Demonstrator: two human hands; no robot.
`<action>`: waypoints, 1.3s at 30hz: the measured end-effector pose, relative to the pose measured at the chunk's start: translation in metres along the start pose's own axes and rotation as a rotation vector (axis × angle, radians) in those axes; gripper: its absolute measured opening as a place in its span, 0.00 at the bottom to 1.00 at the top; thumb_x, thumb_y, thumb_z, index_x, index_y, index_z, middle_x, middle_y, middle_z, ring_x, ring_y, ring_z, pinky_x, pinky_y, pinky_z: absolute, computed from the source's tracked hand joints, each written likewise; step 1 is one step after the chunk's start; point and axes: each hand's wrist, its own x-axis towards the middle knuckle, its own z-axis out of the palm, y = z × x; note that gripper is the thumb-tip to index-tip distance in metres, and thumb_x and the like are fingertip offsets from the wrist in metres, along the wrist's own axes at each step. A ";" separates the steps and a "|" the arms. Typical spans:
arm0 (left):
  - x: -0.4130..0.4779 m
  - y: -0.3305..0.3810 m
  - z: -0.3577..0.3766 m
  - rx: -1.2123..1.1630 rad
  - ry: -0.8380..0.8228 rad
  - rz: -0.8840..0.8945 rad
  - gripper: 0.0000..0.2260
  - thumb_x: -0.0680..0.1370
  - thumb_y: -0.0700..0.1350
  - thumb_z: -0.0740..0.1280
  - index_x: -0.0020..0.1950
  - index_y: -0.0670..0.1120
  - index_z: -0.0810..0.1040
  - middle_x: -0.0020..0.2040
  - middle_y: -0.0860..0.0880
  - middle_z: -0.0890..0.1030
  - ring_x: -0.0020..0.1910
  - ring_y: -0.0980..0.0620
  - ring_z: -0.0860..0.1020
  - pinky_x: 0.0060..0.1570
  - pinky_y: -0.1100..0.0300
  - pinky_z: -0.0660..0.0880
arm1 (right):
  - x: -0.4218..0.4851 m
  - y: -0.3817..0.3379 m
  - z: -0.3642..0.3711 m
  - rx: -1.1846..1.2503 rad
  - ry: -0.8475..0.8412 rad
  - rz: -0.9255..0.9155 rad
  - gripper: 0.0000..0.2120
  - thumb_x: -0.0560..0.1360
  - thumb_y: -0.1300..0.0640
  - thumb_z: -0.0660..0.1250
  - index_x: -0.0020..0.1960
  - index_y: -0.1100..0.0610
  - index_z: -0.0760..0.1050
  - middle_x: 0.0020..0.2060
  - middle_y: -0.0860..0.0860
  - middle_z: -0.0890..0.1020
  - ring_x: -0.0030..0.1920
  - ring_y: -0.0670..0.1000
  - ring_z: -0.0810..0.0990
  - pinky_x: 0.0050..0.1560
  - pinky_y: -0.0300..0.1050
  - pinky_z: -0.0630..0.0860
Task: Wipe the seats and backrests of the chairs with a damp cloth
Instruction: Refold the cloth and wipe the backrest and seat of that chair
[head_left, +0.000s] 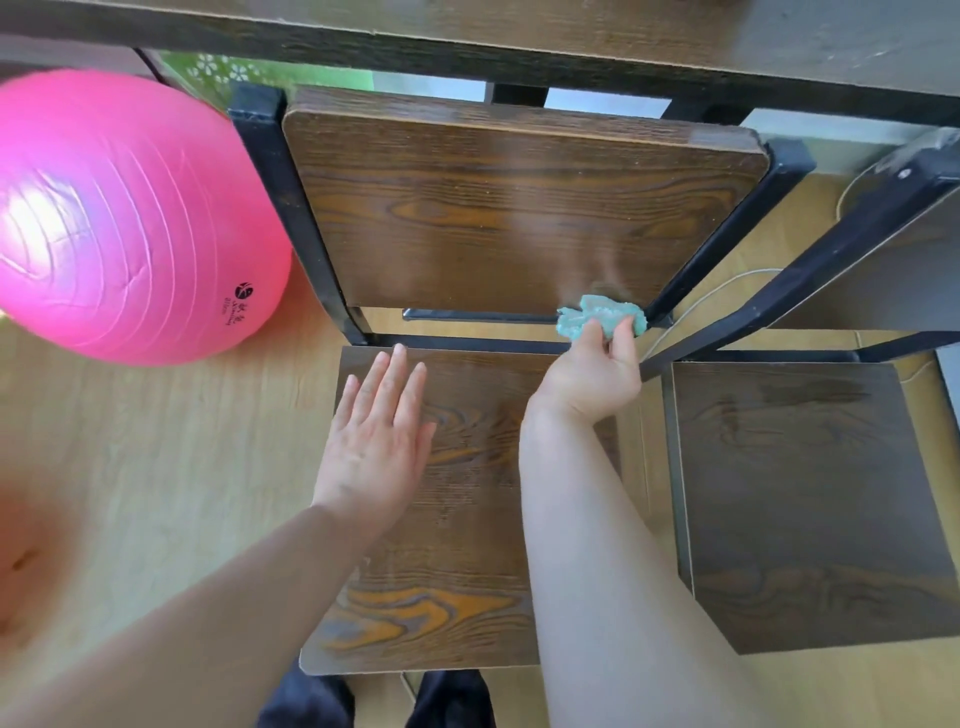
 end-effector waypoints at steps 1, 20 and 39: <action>0.000 -0.004 -0.001 -0.003 0.006 0.000 0.26 0.84 0.51 0.58 0.79 0.43 0.60 0.81 0.43 0.55 0.80 0.46 0.51 0.78 0.45 0.52 | -0.002 0.000 0.005 0.017 0.020 0.016 0.18 0.77 0.61 0.70 0.67 0.56 0.77 0.55 0.48 0.83 0.53 0.45 0.82 0.45 0.31 0.77; -0.015 -0.099 -0.033 0.032 -0.007 0.085 0.27 0.84 0.51 0.58 0.80 0.43 0.58 0.81 0.43 0.54 0.80 0.45 0.52 0.78 0.45 0.52 | -0.105 0.020 0.033 -0.151 -0.098 0.022 0.15 0.77 0.60 0.70 0.63 0.57 0.80 0.54 0.50 0.84 0.50 0.45 0.82 0.50 0.36 0.80; -0.038 -0.175 -0.052 0.209 -0.132 0.032 0.29 0.85 0.53 0.46 0.76 0.46 0.30 0.80 0.43 0.35 0.79 0.43 0.35 0.77 0.43 0.39 | -0.196 0.059 0.055 -0.483 -0.426 -0.305 0.14 0.77 0.61 0.70 0.62 0.58 0.80 0.55 0.50 0.84 0.55 0.47 0.82 0.54 0.29 0.72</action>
